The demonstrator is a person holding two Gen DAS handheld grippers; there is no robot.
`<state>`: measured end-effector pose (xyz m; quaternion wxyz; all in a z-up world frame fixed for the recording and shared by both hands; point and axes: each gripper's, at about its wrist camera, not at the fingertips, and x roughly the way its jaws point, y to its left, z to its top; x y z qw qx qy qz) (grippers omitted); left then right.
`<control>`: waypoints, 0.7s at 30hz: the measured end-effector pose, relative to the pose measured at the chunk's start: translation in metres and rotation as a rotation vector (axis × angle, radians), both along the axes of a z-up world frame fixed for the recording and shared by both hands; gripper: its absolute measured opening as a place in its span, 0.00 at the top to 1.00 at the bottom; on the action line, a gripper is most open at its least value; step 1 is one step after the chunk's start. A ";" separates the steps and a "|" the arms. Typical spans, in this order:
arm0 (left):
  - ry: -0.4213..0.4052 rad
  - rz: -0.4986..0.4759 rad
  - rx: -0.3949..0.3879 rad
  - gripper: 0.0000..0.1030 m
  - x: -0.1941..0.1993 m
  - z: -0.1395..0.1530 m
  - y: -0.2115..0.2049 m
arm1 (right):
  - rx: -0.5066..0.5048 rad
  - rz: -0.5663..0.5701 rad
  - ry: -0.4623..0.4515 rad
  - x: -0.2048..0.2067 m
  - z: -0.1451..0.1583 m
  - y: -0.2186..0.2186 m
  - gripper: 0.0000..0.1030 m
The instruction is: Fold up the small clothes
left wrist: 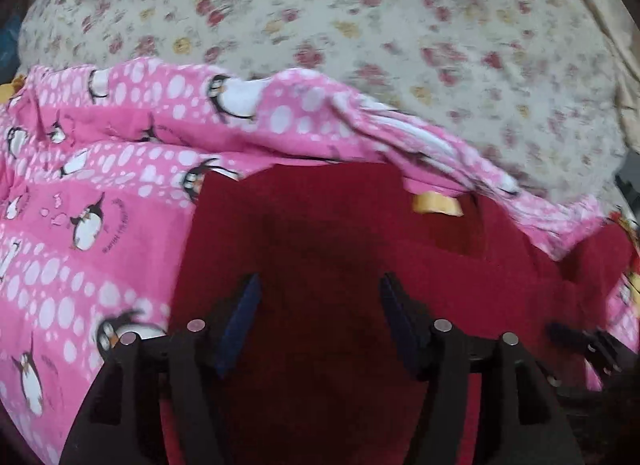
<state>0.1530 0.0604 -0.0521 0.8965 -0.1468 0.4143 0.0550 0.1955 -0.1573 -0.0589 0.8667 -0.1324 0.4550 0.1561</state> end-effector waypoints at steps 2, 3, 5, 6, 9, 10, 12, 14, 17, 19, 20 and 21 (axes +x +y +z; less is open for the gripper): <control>0.085 -0.052 0.024 0.56 -0.002 -0.010 -0.012 | 0.043 -0.023 -0.024 -0.002 0.014 -0.010 0.37; 0.098 -0.055 0.056 0.56 -0.006 -0.009 -0.017 | 0.084 -0.049 -0.056 -0.006 0.026 -0.021 0.38; 0.072 -0.051 0.054 0.56 -0.020 0.005 -0.027 | 0.180 -0.098 -0.164 -0.013 0.058 -0.051 0.38; 0.049 -0.050 0.009 0.56 -0.026 0.010 -0.028 | 0.195 -0.119 -0.199 -0.015 0.068 -0.064 0.37; -0.054 -0.051 -0.139 0.56 -0.045 0.028 -0.035 | 0.211 -0.216 -0.311 -0.011 0.098 -0.121 0.37; -0.063 -0.064 -0.138 0.56 -0.042 0.031 -0.040 | 0.208 -0.254 -0.346 -0.006 0.104 -0.149 0.37; -0.045 -0.087 -0.119 0.56 -0.030 0.029 -0.047 | 0.195 -0.329 -0.389 0.006 0.112 -0.207 0.37; -0.017 -0.094 -0.147 0.56 -0.024 0.024 -0.042 | 0.205 -0.400 -0.403 0.015 0.118 -0.258 0.37; 0.026 -0.083 -0.204 0.56 -0.012 0.014 -0.041 | 0.260 -0.480 -0.424 0.031 0.126 -0.327 0.37; 0.043 -0.089 -0.215 0.56 -0.009 0.008 -0.043 | 0.269 -0.460 -0.397 0.049 0.124 -0.347 0.37; 0.048 -0.091 -0.212 0.56 -0.007 0.007 -0.044 | 0.235 -0.440 -0.375 0.061 0.121 -0.348 0.40; 0.050 -0.094 -0.203 0.56 -0.006 0.006 -0.046 | 0.210 -0.426 -0.371 0.066 0.120 -0.347 0.41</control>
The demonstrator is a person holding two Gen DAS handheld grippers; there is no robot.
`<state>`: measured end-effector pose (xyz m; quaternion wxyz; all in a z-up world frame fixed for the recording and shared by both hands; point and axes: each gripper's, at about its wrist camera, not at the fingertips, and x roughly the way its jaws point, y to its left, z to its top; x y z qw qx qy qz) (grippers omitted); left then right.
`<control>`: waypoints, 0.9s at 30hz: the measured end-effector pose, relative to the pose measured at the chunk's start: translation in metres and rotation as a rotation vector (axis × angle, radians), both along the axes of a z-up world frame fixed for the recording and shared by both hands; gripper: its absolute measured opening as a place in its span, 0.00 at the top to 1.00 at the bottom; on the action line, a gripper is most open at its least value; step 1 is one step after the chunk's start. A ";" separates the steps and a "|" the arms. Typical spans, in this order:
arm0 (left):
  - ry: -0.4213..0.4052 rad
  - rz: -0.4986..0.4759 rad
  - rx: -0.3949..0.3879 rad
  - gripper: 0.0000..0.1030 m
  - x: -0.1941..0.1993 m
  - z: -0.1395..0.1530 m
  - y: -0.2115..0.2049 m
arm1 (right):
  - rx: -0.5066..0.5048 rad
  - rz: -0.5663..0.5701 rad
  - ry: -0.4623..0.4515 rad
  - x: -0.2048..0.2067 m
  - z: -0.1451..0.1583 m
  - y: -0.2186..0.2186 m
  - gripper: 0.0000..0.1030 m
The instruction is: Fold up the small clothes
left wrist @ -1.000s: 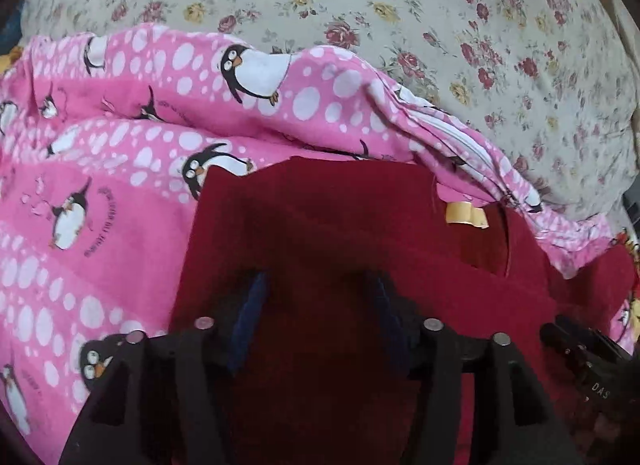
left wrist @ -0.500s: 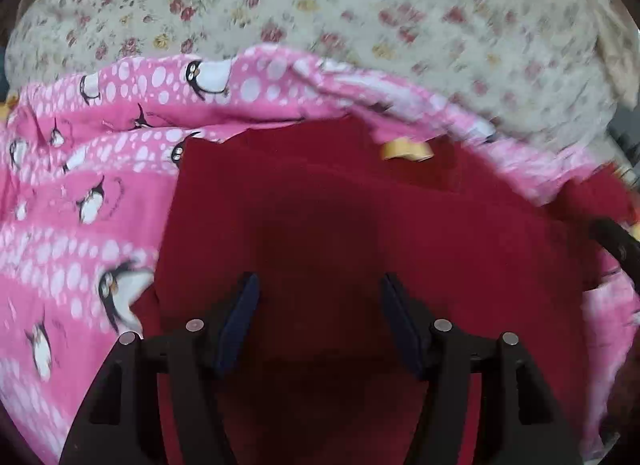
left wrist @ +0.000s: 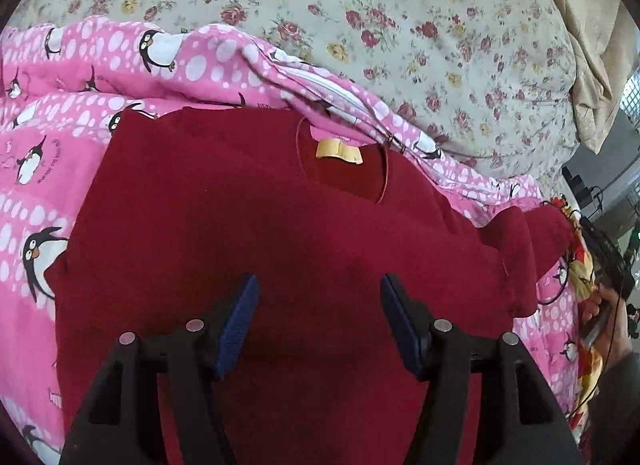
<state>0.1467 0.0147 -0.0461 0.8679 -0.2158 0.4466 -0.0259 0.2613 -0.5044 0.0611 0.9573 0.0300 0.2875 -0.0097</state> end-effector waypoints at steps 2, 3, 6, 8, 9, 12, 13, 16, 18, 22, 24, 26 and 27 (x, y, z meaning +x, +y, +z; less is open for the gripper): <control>-0.001 -0.008 0.012 0.56 -0.002 -0.001 -0.002 | -0.028 0.045 0.036 0.015 -0.008 0.004 0.44; -0.001 -0.010 0.018 0.56 -0.002 -0.001 -0.003 | -0.060 0.046 0.054 0.022 -0.011 0.006 0.46; 0.002 -0.015 0.029 0.56 -0.001 -0.003 -0.003 | -0.146 0.032 0.105 0.038 -0.019 0.003 0.47; 0.005 -0.016 0.031 0.56 0.001 -0.004 -0.004 | -0.190 0.020 0.123 0.042 -0.022 -0.002 0.47; 0.008 -0.017 0.033 0.56 0.002 -0.004 -0.005 | -0.197 0.008 0.127 0.044 -0.023 -0.006 0.47; 0.011 -0.025 0.045 0.56 0.003 -0.005 -0.007 | -0.149 0.039 0.173 0.049 -0.030 -0.015 0.47; 0.011 -0.027 0.046 0.56 0.003 -0.005 -0.007 | -0.160 0.037 0.195 0.050 -0.033 -0.015 0.47; 0.010 -0.023 0.041 0.56 0.004 -0.006 -0.006 | -0.148 0.048 0.192 0.046 -0.033 -0.013 0.49; 0.011 -0.022 0.043 0.56 0.004 -0.007 -0.006 | -0.116 0.060 0.188 0.039 -0.031 -0.015 0.78; 0.007 -0.020 0.049 0.56 0.004 -0.007 -0.005 | -0.110 0.077 0.121 0.016 -0.012 -0.010 0.87; 0.004 -0.014 0.052 0.56 0.004 -0.006 -0.003 | -0.106 0.066 0.075 0.000 0.005 -0.006 0.87; -0.002 0.003 0.058 0.56 0.003 -0.004 -0.001 | -0.083 0.054 0.011 -0.019 0.027 0.000 0.87; -0.008 0.013 0.062 0.56 0.003 -0.003 0.002 | -0.063 0.055 -0.023 -0.028 0.039 0.005 0.87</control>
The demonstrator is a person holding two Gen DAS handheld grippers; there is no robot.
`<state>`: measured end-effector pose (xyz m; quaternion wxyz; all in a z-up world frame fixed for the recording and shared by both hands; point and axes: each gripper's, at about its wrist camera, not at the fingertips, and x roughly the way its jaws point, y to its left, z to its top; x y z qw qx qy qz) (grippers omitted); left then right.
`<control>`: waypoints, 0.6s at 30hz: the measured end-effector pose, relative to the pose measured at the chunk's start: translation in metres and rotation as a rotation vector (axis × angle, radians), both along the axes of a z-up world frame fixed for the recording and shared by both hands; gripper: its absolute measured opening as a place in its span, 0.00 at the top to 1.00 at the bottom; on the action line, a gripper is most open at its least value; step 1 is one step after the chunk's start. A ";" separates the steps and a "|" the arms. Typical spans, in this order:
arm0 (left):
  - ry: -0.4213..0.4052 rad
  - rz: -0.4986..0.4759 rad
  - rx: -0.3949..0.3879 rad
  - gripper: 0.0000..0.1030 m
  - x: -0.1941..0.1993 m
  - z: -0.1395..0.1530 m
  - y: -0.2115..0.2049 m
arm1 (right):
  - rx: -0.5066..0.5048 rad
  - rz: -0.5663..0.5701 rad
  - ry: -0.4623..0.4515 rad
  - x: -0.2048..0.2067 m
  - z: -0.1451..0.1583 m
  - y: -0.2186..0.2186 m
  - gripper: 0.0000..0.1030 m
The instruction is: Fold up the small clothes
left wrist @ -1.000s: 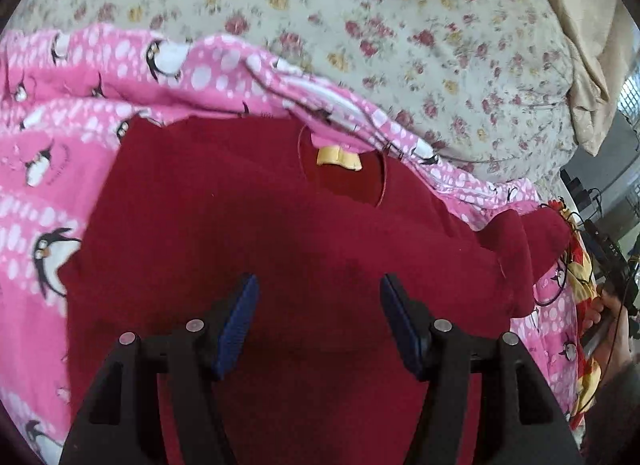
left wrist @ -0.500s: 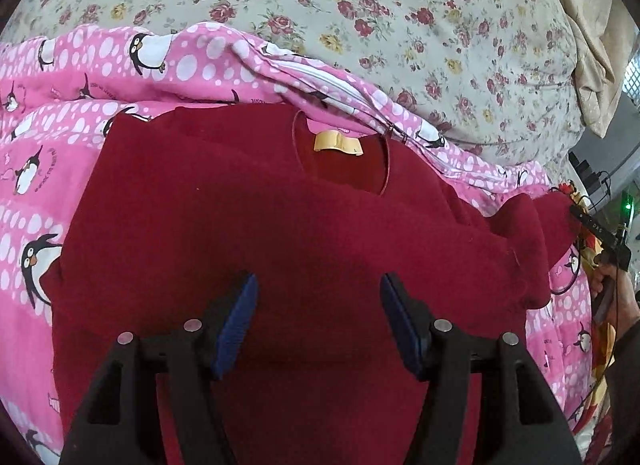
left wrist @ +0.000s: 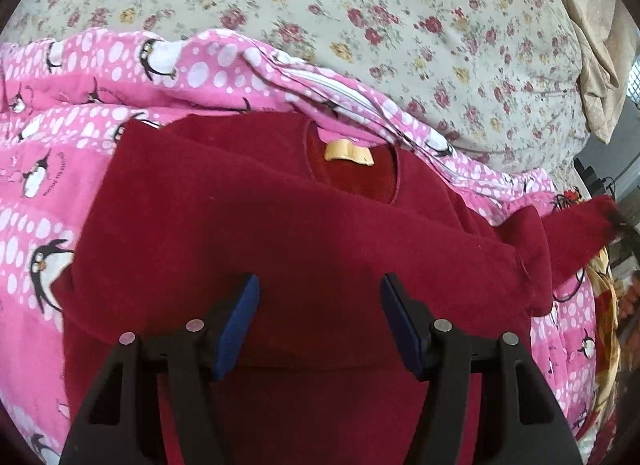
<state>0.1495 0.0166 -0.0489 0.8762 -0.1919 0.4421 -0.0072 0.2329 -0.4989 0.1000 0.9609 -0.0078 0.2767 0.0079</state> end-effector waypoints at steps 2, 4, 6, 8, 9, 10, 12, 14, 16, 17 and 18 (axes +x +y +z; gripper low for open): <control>-0.013 0.018 -0.003 0.56 -0.002 0.003 0.005 | 0.040 0.013 -0.069 -0.016 0.023 0.012 0.87; -0.040 0.036 -0.020 0.56 -0.004 0.008 0.011 | 0.107 0.046 -0.154 -0.038 0.049 0.035 0.87; -0.077 0.051 -0.037 0.56 -0.007 0.014 0.017 | 0.193 0.128 -0.211 -0.058 0.064 0.067 0.87; -0.104 0.054 -0.066 0.56 -0.008 0.017 0.022 | 0.253 0.232 -0.214 -0.071 0.063 0.106 0.87; -0.107 0.055 -0.083 0.56 -0.007 0.018 0.023 | 0.274 0.287 -0.199 -0.075 0.055 0.130 0.87; -0.107 0.058 -0.096 0.56 -0.007 0.017 0.025 | 0.293 0.341 -0.171 -0.078 0.042 0.157 0.87; -0.106 0.062 -0.136 0.56 -0.006 0.016 0.030 | 0.310 0.419 -0.102 -0.078 0.007 0.202 0.86; -0.109 0.062 -0.169 0.56 -0.006 0.015 0.033 | 0.325 0.443 0.004 -0.069 -0.045 0.246 0.86; -0.123 0.051 -0.205 0.56 -0.005 0.016 0.034 | 0.344 0.427 0.100 -0.058 -0.090 0.274 0.86; -0.129 0.044 -0.218 0.56 -0.004 0.016 0.034 | 0.337 0.431 0.137 -0.055 -0.106 0.286 0.86; -0.134 0.029 -0.230 0.56 -0.003 0.017 0.032 | 0.291 0.449 0.192 -0.052 -0.127 0.306 0.86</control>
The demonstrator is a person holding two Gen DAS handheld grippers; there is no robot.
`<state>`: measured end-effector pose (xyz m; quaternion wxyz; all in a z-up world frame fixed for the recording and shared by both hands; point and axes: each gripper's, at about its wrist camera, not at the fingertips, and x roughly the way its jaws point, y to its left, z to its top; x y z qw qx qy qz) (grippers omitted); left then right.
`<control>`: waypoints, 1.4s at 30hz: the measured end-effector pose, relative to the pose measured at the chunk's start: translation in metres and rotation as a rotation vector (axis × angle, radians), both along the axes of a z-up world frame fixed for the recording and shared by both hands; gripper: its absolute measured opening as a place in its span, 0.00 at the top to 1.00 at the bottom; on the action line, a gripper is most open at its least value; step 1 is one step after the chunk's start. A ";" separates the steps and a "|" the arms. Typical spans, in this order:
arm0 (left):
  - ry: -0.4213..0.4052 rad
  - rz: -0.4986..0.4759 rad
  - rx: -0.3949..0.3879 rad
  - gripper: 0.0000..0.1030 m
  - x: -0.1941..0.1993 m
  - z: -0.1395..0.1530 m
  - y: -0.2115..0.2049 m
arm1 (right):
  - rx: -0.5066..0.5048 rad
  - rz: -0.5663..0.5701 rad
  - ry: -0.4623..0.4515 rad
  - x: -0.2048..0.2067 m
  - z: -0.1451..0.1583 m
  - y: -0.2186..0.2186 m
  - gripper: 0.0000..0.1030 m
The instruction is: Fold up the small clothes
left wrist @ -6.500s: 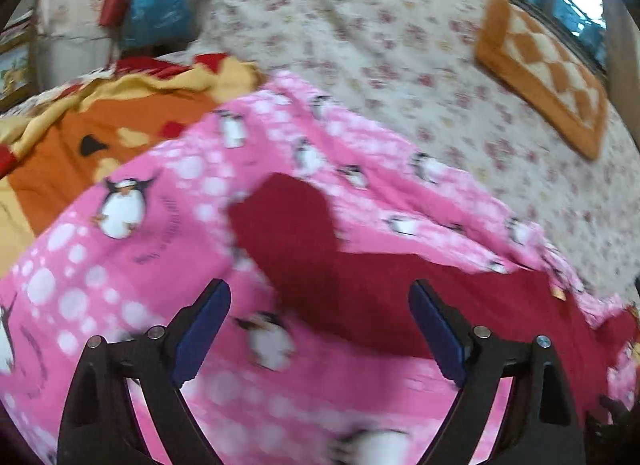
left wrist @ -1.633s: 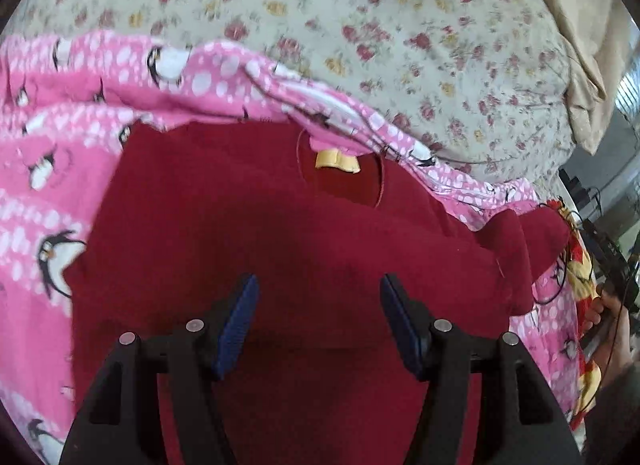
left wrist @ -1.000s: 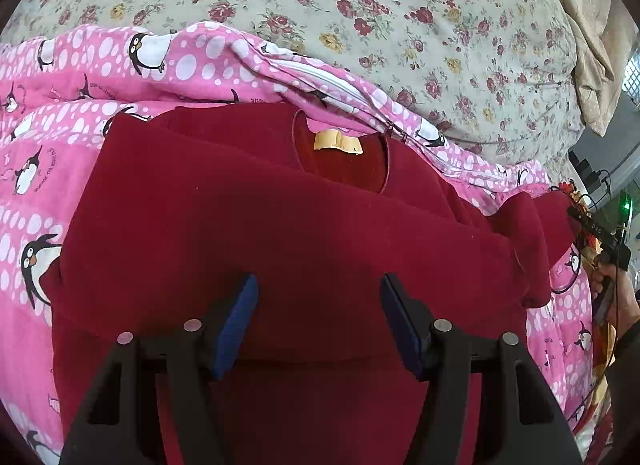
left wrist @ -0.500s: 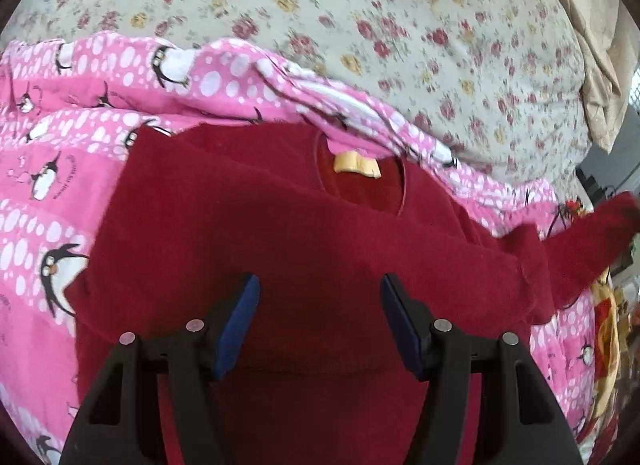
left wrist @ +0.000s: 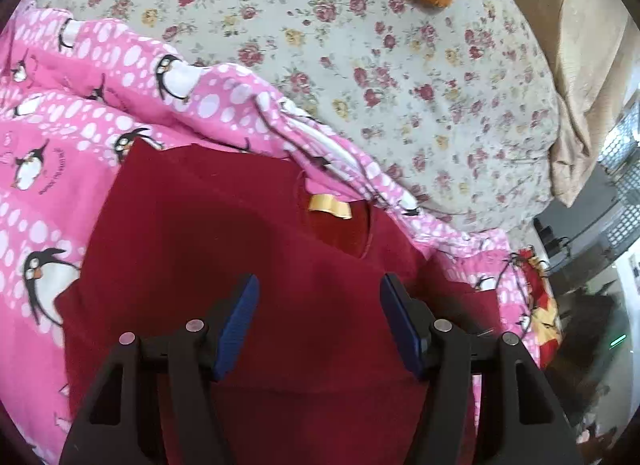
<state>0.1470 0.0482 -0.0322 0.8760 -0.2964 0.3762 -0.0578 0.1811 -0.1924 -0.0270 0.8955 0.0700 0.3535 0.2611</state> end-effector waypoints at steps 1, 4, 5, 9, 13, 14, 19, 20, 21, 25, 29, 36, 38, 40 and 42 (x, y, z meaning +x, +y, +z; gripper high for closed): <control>-0.005 -0.022 -0.008 0.56 0.003 0.000 -0.003 | -0.043 0.020 0.020 -0.001 -0.011 0.012 0.84; -0.003 -0.114 -0.035 0.56 0.015 -0.005 -0.020 | -0.163 0.085 0.063 -0.005 -0.031 0.037 0.78; 0.007 -0.147 -0.050 0.56 0.019 -0.009 -0.027 | -0.169 0.081 0.051 -0.010 -0.030 0.036 0.73; 0.083 -0.237 -0.107 0.56 0.030 -0.030 -0.049 | -0.150 0.004 0.091 -0.036 -0.022 0.016 0.48; 0.066 -0.282 -0.050 0.55 0.029 -0.029 -0.066 | -0.150 -0.071 0.187 -0.065 -0.025 -0.001 0.43; 0.065 -0.298 -0.045 0.55 0.028 -0.030 -0.071 | -0.128 -0.090 0.205 -0.071 -0.029 -0.005 0.39; 0.054 -0.335 -0.011 0.55 0.023 -0.029 -0.082 | -0.149 -0.103 0.171 -0.085 -0.034 0.001 0.26; 0.047 -0.342 -0.022 0.55 0.022 -0.029 -0.083 | -0.162 -0.101 0.165 -0.084 -0.035 0.003 0.24; 0.042 -0.343 -0.012 0.55 0.023 -0.028 -0.085 | -0.160 -0.108 0.161 -0.084 -0.035 0.003 0.23; 0.061 -0.317 0.014 0.66 0.034 -0.033 -0.089 | -0.103 -0.130 0.174 -0.080 -0.037 -0.002 0.22; 0.084 -0.301 0.040 1.00 0.035 -0.037 -0.086 | -0.080 -0.135 0.175 -0.080 -0.038 -0.002 0.22; -0.071 -0.195 0.101 1.00 0.007 0.004 -0.054 | -0.083 -0.137 0.166 -0.083 -0.037 0.000 0.20; -0.118 -0.133 0.100 1.00 -0.006 0.017 -0.025 | -0.089 -0.134 0.164 -0.083 -0.037 0.001 0.19; -0.120 -0.074 0.135 1.00 -0.013 0.022 -0.002 | -0.101 -0.129 0.158 -0.083 -0.037 0.002 0.18; -0.083 0.004 0.151 1.00 -0.018 0.017 0.028 | -0.113 -0.129 0.154 -0.084 -0.037 0.005 0.17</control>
